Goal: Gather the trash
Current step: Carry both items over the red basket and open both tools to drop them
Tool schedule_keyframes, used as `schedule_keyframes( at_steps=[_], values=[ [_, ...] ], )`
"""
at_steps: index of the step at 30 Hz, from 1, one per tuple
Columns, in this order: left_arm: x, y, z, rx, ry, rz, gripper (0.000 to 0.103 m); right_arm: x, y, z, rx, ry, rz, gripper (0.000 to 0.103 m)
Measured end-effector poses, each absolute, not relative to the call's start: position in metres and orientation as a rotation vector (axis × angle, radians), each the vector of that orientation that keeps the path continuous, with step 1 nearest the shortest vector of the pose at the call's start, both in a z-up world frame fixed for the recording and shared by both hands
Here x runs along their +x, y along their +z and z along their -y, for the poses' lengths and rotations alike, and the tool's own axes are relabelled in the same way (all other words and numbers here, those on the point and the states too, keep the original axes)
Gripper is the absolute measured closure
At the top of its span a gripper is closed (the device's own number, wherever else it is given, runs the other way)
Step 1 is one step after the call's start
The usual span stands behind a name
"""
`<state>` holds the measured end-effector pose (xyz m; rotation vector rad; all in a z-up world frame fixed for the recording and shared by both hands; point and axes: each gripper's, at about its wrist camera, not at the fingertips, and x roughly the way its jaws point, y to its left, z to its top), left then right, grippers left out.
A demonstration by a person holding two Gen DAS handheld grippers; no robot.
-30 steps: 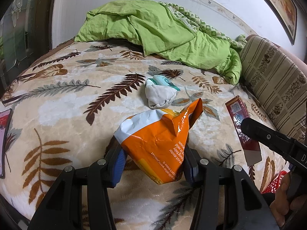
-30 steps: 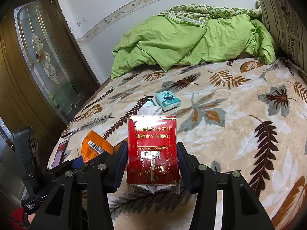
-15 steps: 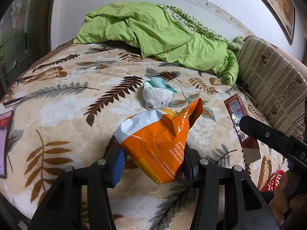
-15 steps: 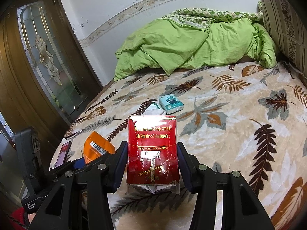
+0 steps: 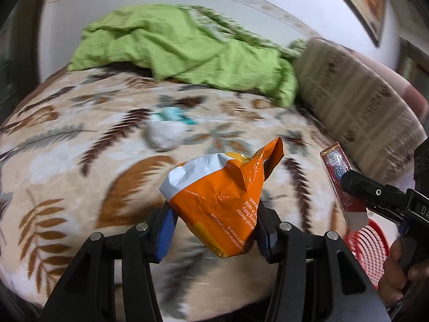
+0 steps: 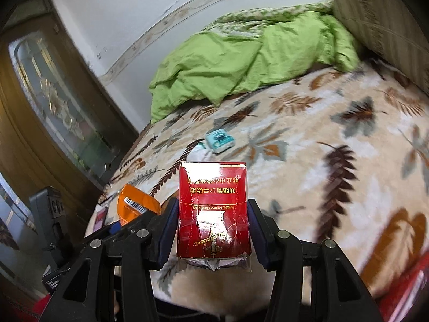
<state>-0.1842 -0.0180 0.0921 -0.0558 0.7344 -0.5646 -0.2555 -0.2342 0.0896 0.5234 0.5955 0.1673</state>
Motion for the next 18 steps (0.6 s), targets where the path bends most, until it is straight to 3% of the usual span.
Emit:
schedule_keyframes(
  at_steps=[9,18],
  values=[
    [-0.240,0.124,0.126,0.056,-0.886,-0.725,0.053,-0.370,0.102,0.330,0.631,-0.085,-0.532,0.050],
    [-0.294,0.122,0.238,0.134,-1.172,-0.851,0.053,-0.472,0.110,0.401,0.721,-0.337,-0.470,0.049]
  ],
)
